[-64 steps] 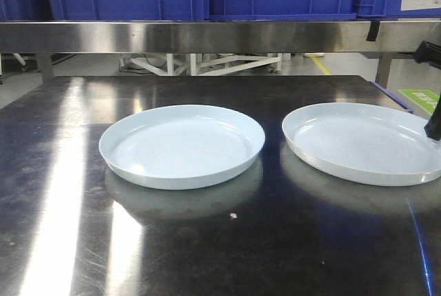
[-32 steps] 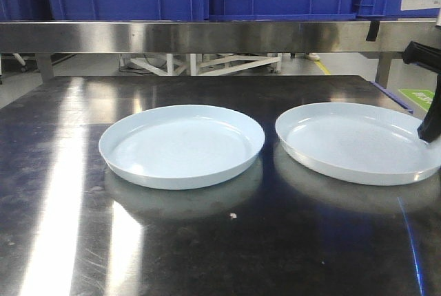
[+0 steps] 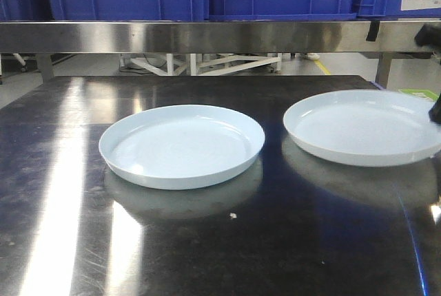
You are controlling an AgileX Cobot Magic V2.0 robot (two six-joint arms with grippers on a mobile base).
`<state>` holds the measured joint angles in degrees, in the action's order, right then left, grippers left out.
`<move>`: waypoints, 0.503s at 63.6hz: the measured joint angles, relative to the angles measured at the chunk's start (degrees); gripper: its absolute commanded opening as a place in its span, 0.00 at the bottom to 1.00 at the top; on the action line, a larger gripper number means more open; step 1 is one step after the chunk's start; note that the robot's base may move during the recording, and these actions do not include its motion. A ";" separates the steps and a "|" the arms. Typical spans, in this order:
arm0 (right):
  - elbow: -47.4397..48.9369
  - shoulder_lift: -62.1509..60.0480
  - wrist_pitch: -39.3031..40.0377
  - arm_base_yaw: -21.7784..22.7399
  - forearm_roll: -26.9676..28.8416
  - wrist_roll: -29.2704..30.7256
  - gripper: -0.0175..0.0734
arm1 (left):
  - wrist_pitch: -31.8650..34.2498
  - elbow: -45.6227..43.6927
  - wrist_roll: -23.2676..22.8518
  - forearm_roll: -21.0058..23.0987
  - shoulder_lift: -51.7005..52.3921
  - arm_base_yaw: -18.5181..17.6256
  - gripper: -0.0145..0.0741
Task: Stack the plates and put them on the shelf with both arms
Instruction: 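Lift the plate with the right gripper and set it onto the centered plate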
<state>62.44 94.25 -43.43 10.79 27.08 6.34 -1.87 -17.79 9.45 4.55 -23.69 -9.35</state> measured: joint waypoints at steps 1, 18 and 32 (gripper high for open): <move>0.18 -0.36 -0.11 0.13 0.00 0.00 0.23 | 0.00 0.00 0.00 0.00 0.00 0.00 0.26; 1.27 -6.17 -0.96 -3.44 5.97 0.00 0.23 | 0.00 0.00 0.00 0.00 0.00 0.00 0.26; 1.27 -6.38 1.16 -13.29 7.71 -0.78 0.23 | 0.00 0.00 0.00 0.00 0.00 0.00 0.26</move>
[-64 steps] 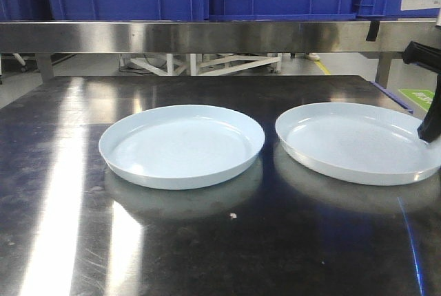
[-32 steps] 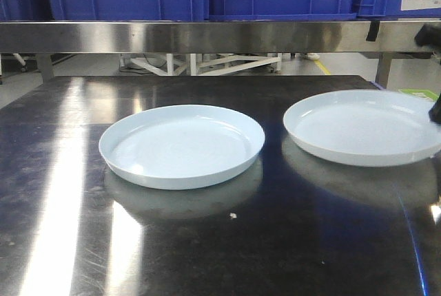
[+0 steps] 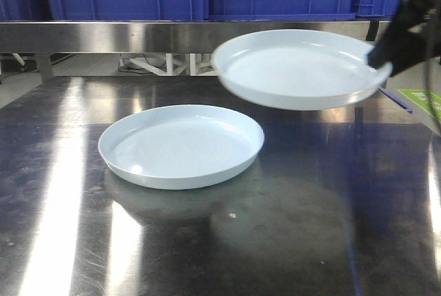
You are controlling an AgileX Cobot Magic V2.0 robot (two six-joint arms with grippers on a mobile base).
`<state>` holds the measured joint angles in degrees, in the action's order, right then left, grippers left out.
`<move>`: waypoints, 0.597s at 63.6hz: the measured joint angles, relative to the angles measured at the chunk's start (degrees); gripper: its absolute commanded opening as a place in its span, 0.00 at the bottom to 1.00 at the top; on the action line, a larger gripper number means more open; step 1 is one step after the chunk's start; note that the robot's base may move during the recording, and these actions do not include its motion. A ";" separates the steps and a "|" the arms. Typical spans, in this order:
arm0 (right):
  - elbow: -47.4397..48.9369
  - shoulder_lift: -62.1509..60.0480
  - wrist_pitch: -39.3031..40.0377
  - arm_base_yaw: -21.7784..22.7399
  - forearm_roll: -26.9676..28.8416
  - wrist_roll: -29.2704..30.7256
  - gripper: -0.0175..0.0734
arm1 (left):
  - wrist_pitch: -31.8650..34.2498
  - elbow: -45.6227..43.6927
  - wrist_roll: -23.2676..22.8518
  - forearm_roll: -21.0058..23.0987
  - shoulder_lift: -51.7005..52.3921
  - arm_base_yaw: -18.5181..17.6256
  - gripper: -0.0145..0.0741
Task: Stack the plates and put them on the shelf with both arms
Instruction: 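Lift the plate with the right gripper and set it onto the centered plate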
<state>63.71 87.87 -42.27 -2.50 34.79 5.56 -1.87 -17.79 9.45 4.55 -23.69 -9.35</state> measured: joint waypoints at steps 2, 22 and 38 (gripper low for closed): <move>0.00 0.12 1.24 -2.10 0.25 -0.48 0.23 | 0.00 0.00 0.00 0.00 0.00 0.00 0.26; 0.10 7.36 9.43 -15.75 1.30 -5.56 0.23 | 0.00 0.00 0.00 0.00 0.00 0.00 0.26; 0.80 10.12 12.85 -18.12 1.33 -6.73 0.23 | 0.00 0.00 0.00 0.00 0.00 0.00 0.26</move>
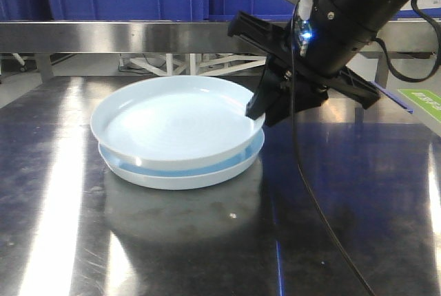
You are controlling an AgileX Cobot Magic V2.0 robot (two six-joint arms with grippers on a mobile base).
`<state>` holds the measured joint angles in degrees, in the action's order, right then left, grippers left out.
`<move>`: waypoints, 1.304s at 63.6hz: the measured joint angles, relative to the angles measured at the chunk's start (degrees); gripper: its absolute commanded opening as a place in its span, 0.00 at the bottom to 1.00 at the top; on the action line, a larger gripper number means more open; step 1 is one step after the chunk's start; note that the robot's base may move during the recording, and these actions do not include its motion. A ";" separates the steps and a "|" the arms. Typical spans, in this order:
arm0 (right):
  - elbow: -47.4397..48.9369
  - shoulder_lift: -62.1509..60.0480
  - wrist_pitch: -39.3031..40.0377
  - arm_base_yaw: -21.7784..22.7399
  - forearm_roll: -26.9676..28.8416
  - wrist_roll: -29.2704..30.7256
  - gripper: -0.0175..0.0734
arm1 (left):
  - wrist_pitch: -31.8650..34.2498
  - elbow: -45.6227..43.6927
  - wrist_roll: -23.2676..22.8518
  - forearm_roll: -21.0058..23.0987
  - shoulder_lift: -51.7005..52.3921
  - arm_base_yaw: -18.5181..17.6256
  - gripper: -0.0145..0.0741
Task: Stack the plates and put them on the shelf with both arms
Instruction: 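Lift the plate with the right gripper and set it onto the centered plate, then grip the rim of the stacked plates with the right gripper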
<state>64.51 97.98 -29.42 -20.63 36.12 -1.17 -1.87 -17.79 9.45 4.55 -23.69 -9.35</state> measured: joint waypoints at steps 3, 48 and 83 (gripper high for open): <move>0.22 0.00 0.30 0.00 0.10 -0.07 0.23 | 0.00 0.00 0.00 0.00 0.00 0.00 0.26; 0.26 2.17 0.20 0.00 0.10 -0.12 0.53 | 0.00 0.00 0.00 0.00 0.00 0.00 0.26; 0.36 -0.05 0.20 0.00 -1.93 -0.12 0.62 | 0.00 0.00 0.00 0.00 0.00 0.00 0.26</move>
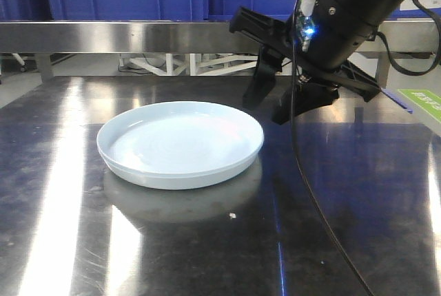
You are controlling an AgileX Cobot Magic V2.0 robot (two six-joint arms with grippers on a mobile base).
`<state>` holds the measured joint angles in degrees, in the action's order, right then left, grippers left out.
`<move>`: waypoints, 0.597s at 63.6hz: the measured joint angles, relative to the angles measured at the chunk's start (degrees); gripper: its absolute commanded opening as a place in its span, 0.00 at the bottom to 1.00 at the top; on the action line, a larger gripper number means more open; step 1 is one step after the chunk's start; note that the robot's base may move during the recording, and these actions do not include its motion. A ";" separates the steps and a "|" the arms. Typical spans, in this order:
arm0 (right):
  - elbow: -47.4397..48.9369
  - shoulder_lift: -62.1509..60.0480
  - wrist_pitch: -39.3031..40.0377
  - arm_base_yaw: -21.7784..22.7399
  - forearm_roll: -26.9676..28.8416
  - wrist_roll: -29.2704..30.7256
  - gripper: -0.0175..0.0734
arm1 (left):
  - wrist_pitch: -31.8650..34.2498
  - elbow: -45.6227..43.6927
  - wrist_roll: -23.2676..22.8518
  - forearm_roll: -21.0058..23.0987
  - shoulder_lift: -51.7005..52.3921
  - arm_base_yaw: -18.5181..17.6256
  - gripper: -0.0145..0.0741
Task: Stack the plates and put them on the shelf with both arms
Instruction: 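Grip the rim of the stacked plates with the right gripper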
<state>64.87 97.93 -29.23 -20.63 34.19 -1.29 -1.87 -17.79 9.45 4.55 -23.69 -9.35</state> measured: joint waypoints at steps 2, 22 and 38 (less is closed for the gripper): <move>0.00 0.00 0.12 0.00 -0.09 0.00 0.63 | 0.00 0.00 0.00 0.00 0.00 0.00 0.26; 0.00 2.52 0.48 0.00 -0.22 0.00 0.62 | 0.00 0.00 0.00 0.00 0.00 0.00 0.26; 0.00 3.87 0.60 0.00 -0.22 0.00 0.62 | 0.00 0.00 0.00 0.00 0.00 0.00 0.26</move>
<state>64.87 101.80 -28.62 -20.63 33.97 -1.29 -1.87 -17.79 9.45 4.55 -23.69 -9.35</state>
